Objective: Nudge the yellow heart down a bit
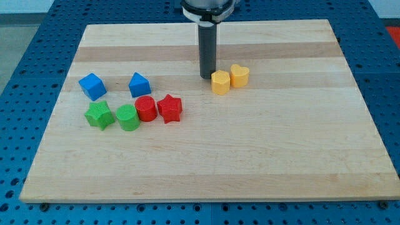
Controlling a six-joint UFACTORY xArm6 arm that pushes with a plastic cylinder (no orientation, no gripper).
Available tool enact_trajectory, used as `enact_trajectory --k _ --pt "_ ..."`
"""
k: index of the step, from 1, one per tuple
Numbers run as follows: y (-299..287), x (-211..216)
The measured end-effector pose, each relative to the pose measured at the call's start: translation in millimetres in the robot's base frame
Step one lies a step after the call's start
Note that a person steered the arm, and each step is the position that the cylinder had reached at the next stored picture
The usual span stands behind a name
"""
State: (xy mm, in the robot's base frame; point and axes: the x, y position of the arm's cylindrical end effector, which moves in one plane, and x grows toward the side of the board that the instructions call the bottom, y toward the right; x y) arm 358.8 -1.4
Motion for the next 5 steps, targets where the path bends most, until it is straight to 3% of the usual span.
enact_trajectory --k 1,5 --pt "4.3 -35.2" --pt "66.3 -21.4"
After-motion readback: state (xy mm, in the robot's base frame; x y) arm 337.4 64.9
